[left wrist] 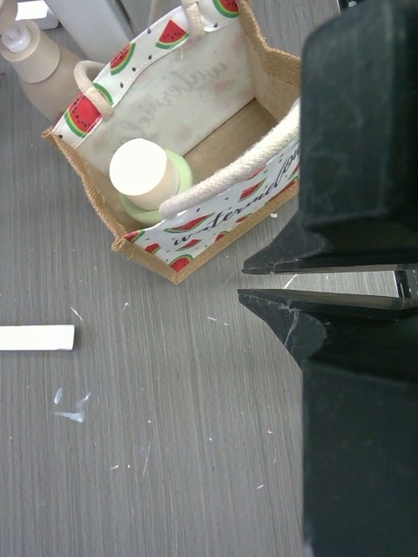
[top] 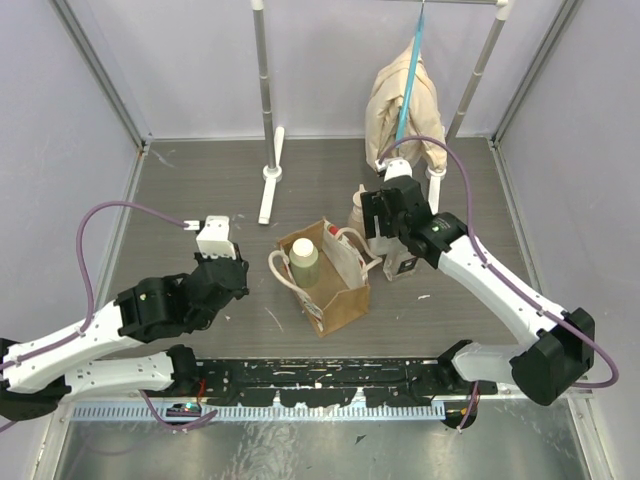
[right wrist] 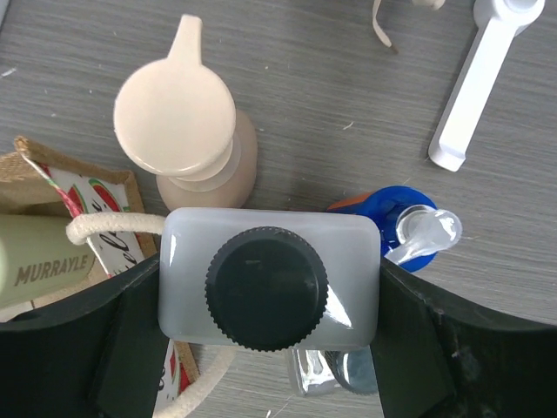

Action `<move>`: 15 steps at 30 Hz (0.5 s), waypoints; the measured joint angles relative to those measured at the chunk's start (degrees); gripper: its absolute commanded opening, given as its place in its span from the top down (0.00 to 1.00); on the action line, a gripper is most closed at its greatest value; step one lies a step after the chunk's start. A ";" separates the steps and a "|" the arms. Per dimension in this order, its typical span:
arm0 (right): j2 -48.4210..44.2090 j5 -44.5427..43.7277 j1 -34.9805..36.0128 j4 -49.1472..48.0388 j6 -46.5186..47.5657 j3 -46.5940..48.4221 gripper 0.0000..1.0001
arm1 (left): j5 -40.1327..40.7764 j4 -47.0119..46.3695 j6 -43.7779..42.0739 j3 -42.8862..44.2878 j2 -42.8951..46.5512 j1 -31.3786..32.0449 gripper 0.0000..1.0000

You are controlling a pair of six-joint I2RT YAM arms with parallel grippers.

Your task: Take the personal care products out of the canvas bag

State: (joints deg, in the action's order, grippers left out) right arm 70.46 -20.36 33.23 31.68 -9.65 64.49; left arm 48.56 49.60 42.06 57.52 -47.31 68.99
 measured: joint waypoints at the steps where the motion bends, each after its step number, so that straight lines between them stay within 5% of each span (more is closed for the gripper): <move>1: 0.44 0.26 -0.13 -0.44 0.00 -0.55 0.52 | -0.04 -0.11 0.00 0.00 -0.20 0.00 0.81; 10: 4.98 2.10 -1.62 -5.75 -0.50 -6.16 0.47 | -0.72 -0.48 -0.02 -0.31 -0.74 -0.28 0.81; 15: 5.73 2.32 -2.21 -8.09 -1.16 -8.09 0.21 | -1.11 -0.48 0.00 -0.33 -0.74 -0.37 0.80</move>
State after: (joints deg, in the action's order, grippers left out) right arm 76.18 -18.04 31.03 23.59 -10.81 56.40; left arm 47.44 49.12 42.06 57.19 -48.05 68.62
